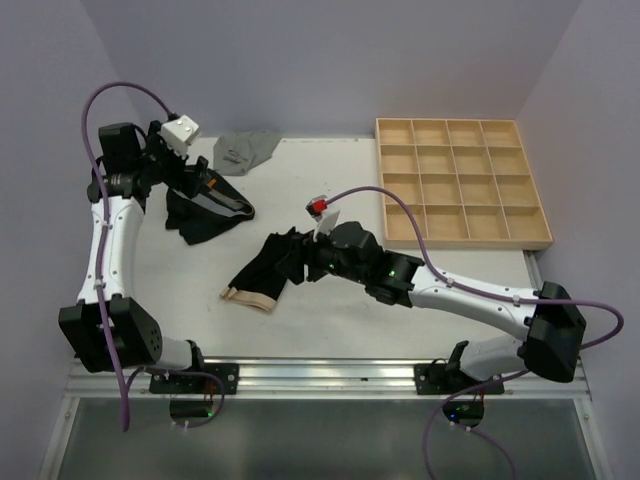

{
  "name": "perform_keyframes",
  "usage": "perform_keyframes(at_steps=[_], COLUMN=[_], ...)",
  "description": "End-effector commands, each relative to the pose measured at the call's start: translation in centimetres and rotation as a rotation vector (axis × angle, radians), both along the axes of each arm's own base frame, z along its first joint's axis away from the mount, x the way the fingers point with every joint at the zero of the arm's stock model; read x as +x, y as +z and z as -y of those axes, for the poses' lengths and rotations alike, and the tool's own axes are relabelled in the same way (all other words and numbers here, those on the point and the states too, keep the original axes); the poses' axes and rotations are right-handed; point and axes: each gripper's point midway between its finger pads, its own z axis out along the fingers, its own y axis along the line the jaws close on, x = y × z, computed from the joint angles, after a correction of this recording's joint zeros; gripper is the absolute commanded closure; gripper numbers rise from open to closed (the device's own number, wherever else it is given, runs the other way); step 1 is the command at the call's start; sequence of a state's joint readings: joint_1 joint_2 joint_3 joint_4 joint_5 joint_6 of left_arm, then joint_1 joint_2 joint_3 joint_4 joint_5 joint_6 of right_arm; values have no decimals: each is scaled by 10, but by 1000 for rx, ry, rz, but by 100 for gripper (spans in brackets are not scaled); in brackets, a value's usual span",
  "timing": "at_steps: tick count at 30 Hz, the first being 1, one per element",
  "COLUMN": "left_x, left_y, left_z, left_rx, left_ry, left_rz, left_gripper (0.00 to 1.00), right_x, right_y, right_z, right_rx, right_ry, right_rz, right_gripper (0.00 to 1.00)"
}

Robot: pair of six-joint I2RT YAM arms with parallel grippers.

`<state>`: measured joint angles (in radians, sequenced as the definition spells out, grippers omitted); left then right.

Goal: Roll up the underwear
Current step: Fold the underwear

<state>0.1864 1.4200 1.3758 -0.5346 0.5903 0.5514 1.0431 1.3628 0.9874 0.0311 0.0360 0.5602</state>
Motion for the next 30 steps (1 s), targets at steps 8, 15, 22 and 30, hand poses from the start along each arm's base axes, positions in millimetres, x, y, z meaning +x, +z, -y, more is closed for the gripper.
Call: perform_keyframes(at_steps=[8, 15, 22, 30], left_x=[-140, -194, -193, -198], left_y=[-146, -192, -204, -216], left_z=[15, 22, 35, 47], left_rx=[187, 299, 268, 217], left_ry=[-202, -193, -200, -215], left_rz=[-469, -597, -663, -726], left_gripper=[24, 26, 30, 29], right_x=[2, 2, 0, -1], right_y=[-60, -98, -140, -173], right_z=[-40, -67, -89, -87], right_rx=[8, 51, 33, -16], right_ry=[91, 61, 51, 20], right_rz=[-194, -326, -384, -422], right_gripper=[88, 84, 81, 82])
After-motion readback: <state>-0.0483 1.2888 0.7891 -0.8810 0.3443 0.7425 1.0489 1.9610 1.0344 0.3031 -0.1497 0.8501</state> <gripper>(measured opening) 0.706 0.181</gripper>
